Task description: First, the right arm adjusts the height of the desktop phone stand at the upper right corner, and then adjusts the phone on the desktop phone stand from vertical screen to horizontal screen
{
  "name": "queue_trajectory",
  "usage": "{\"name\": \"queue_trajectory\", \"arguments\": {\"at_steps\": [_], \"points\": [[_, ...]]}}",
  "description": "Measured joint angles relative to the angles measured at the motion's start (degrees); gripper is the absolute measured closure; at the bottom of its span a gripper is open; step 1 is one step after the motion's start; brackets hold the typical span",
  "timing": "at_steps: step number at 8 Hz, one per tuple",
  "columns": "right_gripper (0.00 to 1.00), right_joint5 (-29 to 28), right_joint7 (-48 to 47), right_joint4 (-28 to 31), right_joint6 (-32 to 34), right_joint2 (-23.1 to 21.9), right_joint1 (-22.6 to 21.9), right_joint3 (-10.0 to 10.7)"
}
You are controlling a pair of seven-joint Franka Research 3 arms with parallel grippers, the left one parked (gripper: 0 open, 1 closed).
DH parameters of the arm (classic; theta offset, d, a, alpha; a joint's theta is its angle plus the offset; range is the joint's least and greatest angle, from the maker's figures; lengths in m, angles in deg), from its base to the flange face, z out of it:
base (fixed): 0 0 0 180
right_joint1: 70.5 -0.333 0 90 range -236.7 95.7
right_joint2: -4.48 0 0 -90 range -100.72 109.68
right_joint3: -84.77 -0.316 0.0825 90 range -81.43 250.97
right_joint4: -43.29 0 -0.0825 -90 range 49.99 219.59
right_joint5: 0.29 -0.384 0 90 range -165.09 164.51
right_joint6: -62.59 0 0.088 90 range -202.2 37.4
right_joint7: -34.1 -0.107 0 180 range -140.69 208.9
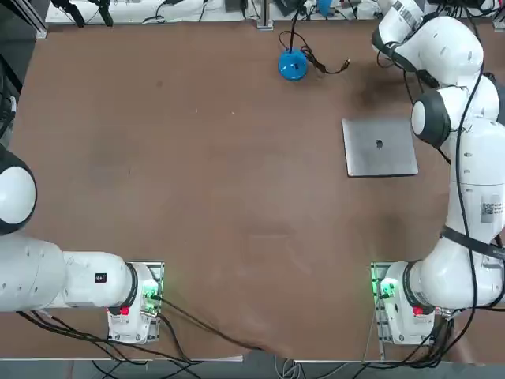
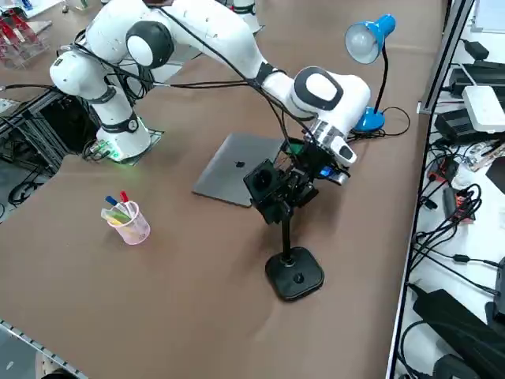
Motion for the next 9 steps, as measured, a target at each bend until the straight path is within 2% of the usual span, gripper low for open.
{"name": "queue_trajectory", "arguments": {"at_steps": [5, 9], "points": [[0.81, -1.3, 0.4, -1.4, -0.8, -0.8, 0.3, -0.9], [0.81, -3.6, 0.5, -1.4, -1.1, -3.2, 0.7, -2.1]]}}
